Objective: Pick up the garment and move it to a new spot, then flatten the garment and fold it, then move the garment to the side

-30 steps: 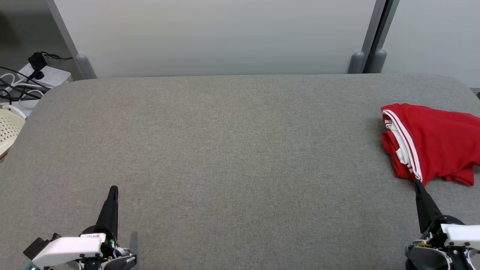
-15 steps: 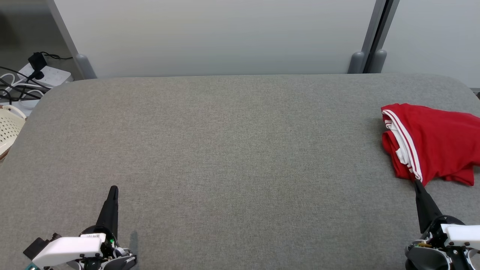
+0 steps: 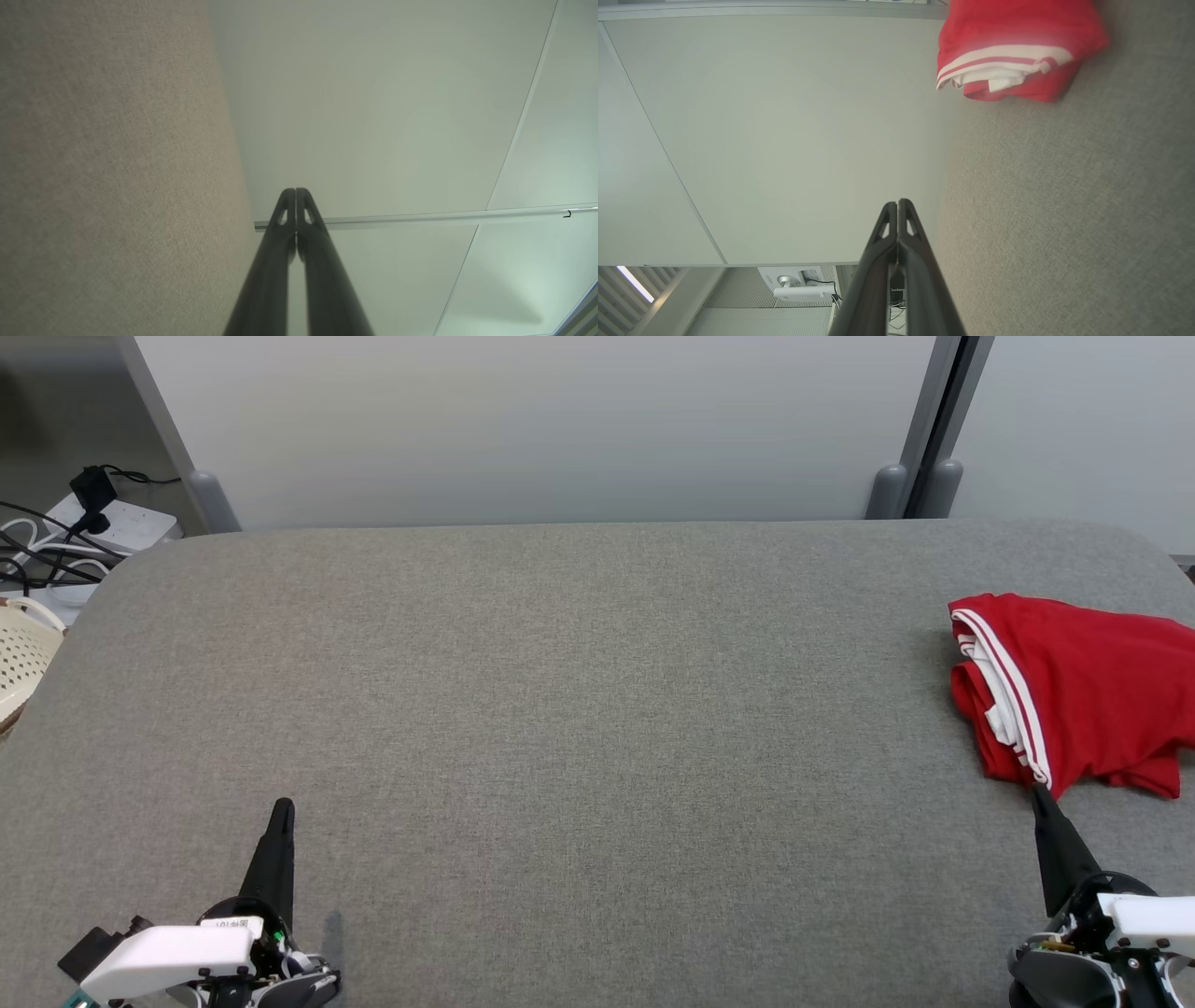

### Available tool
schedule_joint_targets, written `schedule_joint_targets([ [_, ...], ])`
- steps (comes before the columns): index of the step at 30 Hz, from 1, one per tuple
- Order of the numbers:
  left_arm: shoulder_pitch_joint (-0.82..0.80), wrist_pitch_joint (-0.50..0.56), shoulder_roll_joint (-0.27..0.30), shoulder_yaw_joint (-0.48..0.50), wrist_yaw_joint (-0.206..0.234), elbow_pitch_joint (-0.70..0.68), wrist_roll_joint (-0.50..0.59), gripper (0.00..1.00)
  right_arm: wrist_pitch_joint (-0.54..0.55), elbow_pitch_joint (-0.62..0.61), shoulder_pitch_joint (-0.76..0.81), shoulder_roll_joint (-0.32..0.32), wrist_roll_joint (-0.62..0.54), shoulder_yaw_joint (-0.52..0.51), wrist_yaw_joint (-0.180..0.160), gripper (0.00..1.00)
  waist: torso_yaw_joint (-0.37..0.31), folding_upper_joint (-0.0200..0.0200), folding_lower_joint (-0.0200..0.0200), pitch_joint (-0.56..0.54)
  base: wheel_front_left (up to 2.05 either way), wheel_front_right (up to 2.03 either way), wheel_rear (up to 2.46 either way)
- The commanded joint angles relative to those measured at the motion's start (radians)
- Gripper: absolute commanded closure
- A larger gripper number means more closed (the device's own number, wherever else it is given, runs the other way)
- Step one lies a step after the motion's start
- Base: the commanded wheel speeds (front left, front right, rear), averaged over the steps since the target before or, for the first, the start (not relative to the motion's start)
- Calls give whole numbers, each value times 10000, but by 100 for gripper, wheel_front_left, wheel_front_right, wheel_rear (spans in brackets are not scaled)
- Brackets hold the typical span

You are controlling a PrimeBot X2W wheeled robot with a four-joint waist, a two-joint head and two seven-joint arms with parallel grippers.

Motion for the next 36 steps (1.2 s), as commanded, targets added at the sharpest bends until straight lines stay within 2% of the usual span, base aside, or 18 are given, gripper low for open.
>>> schedule_joint_targets([
  [1, -470, 63, 181, 325, -83, -293, -54, 100, 76, -328, -166, -93, 115, 188, 4, 100, 0, 0, 1, 0, 0, 0, 0],
  [36, -470, 63, 181, 325, -83, -294, -54, 100, 76, -328, -166, -93, 115, 189, 4, 100, 0, 0, 1, 0, 0, 0, 0],
])
